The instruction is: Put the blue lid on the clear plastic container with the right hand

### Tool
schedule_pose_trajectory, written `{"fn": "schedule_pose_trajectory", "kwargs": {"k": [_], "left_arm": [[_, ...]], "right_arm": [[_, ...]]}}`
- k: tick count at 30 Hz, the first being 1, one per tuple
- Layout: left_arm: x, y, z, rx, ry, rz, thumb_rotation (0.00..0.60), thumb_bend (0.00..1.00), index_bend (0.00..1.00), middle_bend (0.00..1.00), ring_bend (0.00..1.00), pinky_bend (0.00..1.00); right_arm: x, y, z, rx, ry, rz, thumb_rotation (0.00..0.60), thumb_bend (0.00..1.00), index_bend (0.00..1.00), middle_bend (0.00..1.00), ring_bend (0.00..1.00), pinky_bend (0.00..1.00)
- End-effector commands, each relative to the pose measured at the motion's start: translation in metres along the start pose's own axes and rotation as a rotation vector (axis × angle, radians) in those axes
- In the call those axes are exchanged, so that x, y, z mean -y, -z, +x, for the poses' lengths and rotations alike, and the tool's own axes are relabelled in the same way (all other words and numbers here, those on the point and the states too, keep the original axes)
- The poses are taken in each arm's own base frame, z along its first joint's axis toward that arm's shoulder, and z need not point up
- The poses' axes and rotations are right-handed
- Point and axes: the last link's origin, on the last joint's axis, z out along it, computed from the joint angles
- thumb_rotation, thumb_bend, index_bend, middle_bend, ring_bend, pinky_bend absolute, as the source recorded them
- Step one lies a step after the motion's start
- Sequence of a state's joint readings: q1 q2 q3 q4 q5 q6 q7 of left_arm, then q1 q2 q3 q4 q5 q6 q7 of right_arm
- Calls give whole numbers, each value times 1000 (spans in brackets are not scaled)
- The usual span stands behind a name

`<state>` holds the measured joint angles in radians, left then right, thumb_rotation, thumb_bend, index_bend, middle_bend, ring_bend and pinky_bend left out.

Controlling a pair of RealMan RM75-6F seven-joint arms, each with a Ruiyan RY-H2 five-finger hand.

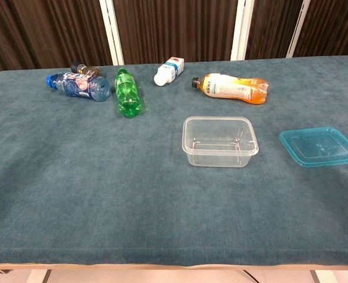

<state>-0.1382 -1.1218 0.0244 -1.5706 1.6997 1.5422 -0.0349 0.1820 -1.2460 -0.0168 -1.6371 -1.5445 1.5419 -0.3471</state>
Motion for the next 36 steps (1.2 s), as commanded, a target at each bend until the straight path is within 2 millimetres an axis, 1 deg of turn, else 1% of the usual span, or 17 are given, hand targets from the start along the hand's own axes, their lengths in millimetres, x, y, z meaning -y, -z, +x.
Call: {"fn": "schedule_pose_trajectory", "kwargs": {"k": [1, 5, 9, 13, 16, 19, 23, 28, 34, 36], "left_arm": [[0, 0, 0, -1, 2, 1, 600, 494, 202, 64, 50, 342], [1, 0, 0, 0, 3, 1, 600, 493, 202, 64, 49, 341], [0, -1, 0, 0, 6, -6, 600, 495, 202, 63, 50, 342], [-1, -3, -2, 16, 4, -9, 600, 494, 202, 64, 50, 341], [0, -3, -2, 18, 8, -8, 600, 495, 202, 64, 50, 342], [1, -3, -1, 15, 12, -1, 600, 494, 202, 64, 50, 342], [2, -4, -1, 15, 15, 1, 600, 494, 202, 64, 50, 342], [1, -4, -2, 23, 10, -1, 600, 494, 202, 64, 50, 342], [0, -5, -3, 34, 3, -1, 600, 494, 202, 64, 50, 343], [1, -5, -3, 35, 4, 2, 600, 493, 202, 65, 49, 343]], "right_arm": [[0, -1, -1, 4, -7, -4, 600, 203, 0, 0, 0, 5], [0, -4, -2, 13, -13, -11, 600, 203, 0, 0, 0, 5], [1, -13, -2, 44, -31, -1, 600, 203, 0, 0, 0, 5], [1, -31, -1, 147, 34, 39, 600, 204, 0, 0, 0, 18], [0, -49, 1, 232, 90, 50, 600, 203, 0, 0, 0, 95], [-2, -67, 3, 281, 156, 44, 600, 203, 0, 1, 0, 99], [-4, -83, 2, 335, 164, 22, 600, 204, 0, 9, 0, 97], [-5, -101, -6, 398, 170, 15, 600, 203, 0, 11, 0, 90], [-1, -123, -24, 483, 155, 12, 600, 204, 0, 9, 0, 54], [1, -129, -29, 501, 158, 14, 600, 222, 0, 9, 0, 50]]}}
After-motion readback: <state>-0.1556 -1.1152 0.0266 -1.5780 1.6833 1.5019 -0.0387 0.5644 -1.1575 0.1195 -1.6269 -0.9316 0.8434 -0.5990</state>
